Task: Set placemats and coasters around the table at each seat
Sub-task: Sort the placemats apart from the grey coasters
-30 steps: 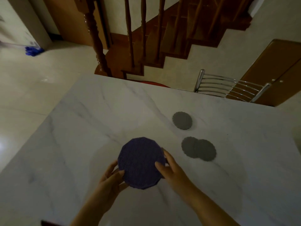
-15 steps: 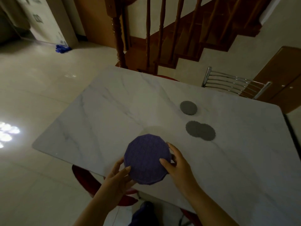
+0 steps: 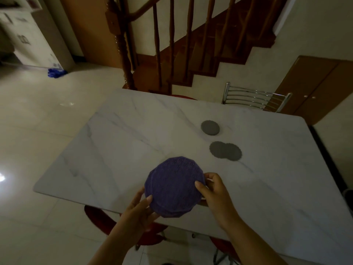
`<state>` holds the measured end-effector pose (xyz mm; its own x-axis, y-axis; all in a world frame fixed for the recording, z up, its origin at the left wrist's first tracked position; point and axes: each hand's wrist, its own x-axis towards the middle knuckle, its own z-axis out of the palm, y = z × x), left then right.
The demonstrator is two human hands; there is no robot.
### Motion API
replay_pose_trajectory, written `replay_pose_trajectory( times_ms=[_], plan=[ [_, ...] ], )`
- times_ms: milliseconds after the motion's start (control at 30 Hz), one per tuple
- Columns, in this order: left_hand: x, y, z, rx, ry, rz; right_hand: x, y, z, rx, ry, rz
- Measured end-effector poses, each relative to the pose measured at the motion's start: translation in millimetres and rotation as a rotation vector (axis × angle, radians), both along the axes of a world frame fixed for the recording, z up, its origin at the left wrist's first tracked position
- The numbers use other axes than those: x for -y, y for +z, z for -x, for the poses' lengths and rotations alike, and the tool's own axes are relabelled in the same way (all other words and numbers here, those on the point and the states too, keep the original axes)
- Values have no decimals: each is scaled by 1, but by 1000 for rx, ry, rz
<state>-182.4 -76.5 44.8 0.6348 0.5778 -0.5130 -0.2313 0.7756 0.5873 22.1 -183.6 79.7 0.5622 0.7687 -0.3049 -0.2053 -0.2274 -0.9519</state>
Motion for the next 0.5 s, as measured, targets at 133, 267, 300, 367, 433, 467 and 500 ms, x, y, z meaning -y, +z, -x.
replay_pose_trajectory(
  times_ms=[133,267,300,367,433,467,500],
  plan=[
    [-9,1,-3,-15,-18,-33,-2,2,-8,67,-37,67],
    [-17,-6,-8,-28,-49,-70,5,9,-26,49,-96,112],
    [-20,-10,-11,-28,-68,-70,10,12,-32,17,-109,112],
    [-22,-16,-23,-34,-111,-67,25,14,-46,-48,-163,107],
    [-20,-21,-40,-44,-138,-62,44,13,-64,-104,-241,92],
    [-17,-23,-50,-48,-150,-62,55,12,-74,-130,-280,85],
    [-13,-24,-59,-55,-160,-63,67,11,-84,-154,-322,77]
  ],
)
